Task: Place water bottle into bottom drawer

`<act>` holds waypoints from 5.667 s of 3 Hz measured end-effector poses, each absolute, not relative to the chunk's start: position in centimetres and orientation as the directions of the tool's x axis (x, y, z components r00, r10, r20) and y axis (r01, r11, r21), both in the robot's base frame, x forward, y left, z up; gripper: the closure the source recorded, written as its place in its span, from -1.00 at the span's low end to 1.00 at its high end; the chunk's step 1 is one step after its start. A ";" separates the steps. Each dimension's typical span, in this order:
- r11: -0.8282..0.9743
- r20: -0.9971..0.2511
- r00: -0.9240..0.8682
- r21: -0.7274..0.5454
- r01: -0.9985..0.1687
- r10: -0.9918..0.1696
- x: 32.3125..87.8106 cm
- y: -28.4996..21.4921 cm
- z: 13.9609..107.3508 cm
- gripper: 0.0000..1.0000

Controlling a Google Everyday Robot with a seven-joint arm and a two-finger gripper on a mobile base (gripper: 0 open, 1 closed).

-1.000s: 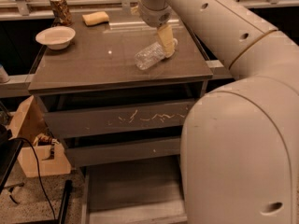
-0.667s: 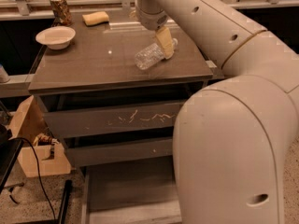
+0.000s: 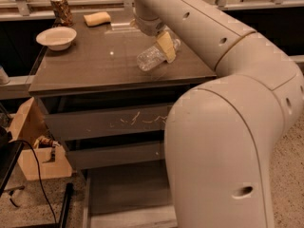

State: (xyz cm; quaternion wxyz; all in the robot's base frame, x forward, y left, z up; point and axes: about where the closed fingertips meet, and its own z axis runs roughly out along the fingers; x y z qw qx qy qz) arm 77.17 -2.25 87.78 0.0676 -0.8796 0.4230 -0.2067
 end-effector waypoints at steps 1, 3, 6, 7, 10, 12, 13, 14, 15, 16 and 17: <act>-0.636 0.300 0.565 -0.264 -0.725 -0.768 77.4 -2.3 86.6 -1.00; -0.634 0.269 0.579 -0.210 -0.745 -0.770 77.4 -2.7 84.4 -1.00; -0.628 0.262 0.578 -0.189 -0.755 -0.773 77.4 -3.1 83.4 -0.24; -0.628 0.262 0.578 -0.189 -0.755 -0.773 77.4 -3.1 83.4 0.20; -0.628 0.261 0.578 -0.189 -0.755 -0.773 77.4 -3.1 83.4 1.00; -0.581 0.187 0.550 -0.284 -0.763 -0.814 74.8 -6.4 86.3 1.00; -0.515 0.150 0.496 -0.346 -0.784 -0.855 70.4 -9.8 88.6 1.00; -0.476 0.113 0.470 -0.374 -0.796 -0.876 64.7 -12.1 89.8 1.00; -0.476 0.113 0.470 -0.374 -0.796 -0.876 64.7 -12.1 89.8 1.00; -0.460 0.148 0.436 -0.344 -0.819 -0.888 63.8 -13.1 90.0 1.00; -0.429 0.142 0.405 -0.331 -0.841 -0.903 61.9 -14.5 90.3 1.00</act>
Offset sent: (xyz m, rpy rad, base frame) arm 0.0004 -0.0037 -0.0312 -0.0117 0.1166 -0.0049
